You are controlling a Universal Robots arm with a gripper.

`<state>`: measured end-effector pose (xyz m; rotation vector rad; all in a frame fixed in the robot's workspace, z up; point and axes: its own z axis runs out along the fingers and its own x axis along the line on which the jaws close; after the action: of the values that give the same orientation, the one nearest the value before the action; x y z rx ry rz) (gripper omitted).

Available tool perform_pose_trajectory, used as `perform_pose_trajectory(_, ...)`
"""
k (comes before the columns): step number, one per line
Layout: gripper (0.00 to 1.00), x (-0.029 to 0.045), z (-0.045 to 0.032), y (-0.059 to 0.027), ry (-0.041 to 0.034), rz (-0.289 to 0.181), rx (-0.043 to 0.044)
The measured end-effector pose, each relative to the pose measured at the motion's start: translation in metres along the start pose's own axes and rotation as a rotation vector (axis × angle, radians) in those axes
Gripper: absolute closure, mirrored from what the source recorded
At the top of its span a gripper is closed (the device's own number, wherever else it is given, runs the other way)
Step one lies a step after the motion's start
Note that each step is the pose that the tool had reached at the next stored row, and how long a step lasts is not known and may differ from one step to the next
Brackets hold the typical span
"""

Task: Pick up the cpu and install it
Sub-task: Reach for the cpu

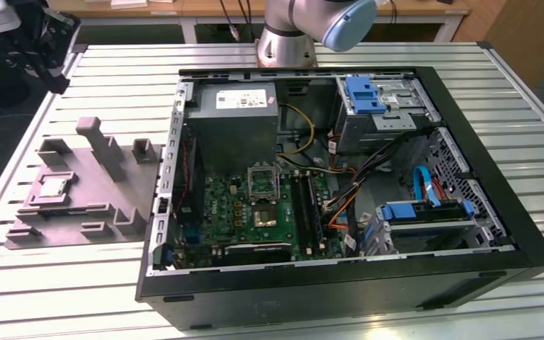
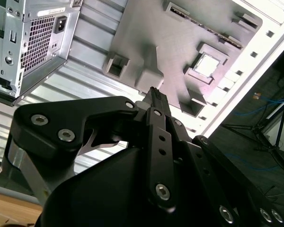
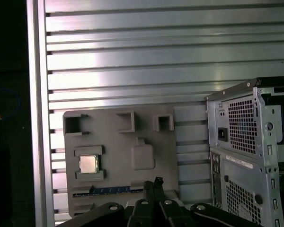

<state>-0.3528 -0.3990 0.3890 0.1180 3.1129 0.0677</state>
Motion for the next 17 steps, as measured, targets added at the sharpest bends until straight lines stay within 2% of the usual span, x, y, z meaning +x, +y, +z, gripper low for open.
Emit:
perform_pose_trajectory(13,0.89,0.008,0.0003,-0.0006,0.0,0.0,0.0)
perform_pose_trajectory(17,0.89,0.0137,0.0005,-0.001,0.0007,0.0,0.0001)
